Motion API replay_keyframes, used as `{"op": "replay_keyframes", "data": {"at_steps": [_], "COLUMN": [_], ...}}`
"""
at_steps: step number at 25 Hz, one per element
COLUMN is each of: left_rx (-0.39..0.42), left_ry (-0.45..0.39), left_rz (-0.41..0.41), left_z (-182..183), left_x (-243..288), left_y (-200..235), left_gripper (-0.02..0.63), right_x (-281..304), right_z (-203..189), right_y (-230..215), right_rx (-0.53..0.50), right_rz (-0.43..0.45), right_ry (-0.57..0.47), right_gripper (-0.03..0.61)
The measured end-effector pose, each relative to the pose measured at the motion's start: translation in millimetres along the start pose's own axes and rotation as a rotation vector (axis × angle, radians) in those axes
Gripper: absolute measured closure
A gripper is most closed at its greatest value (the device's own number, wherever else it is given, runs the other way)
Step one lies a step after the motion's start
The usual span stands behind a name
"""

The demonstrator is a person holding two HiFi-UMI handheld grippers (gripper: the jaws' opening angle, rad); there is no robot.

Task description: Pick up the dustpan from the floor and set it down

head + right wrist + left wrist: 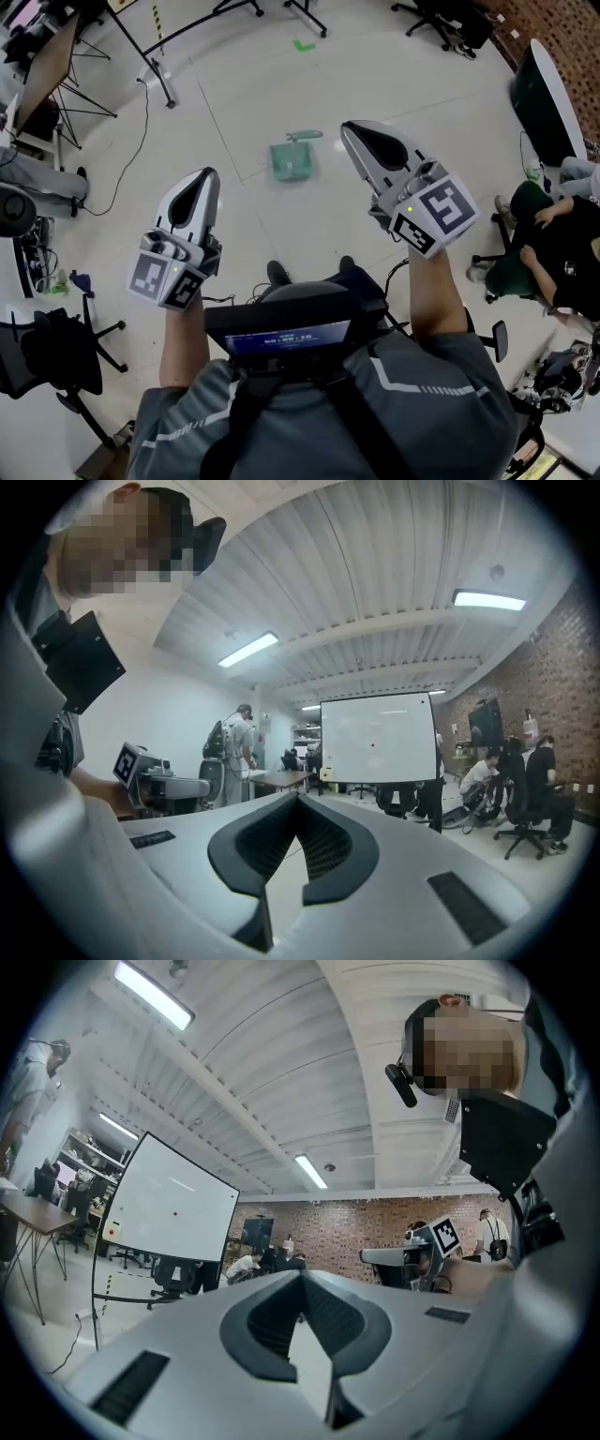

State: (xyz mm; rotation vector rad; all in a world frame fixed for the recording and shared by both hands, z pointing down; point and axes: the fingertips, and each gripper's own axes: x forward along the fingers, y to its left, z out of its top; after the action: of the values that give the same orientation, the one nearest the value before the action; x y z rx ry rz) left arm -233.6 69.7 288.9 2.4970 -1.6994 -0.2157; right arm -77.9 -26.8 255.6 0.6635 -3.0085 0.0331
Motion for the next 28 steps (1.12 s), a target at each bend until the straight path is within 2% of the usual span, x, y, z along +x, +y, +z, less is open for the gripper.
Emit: {"op": "replay_keyframes", "data": {"at_steps": [6, 14, 22, 28], "left_rx": [0.003, 0.022, 0.025, 0.027], "left_ry": [-0.036, -0.043, -0.028, -0.038], "left_rz": [-0.003, -0.017, -0.009, 0.011], "left_z": [14, 15, 9, 10], "left_x": [17, 53, 67, 62], "left_y": [-54, -130, -160, -155], "left_gripper": [0.583, 0.583, 0.583, 0.583], "right_x": [-57, -135, -169, -169], "right_z": [10, 14, 18, 18], "right_y": [-8, -46, -70, -71], "right_rx": [-0.007, -0.016, -0.01, -0.012], "right_rz": [0.01, 0.01, -0.009, -0.01], "right_ry": [-0.019, -0.041, -0.065, -0.068], "right_gripper": [0.554, 0.554, 0.554, 0.554]}}
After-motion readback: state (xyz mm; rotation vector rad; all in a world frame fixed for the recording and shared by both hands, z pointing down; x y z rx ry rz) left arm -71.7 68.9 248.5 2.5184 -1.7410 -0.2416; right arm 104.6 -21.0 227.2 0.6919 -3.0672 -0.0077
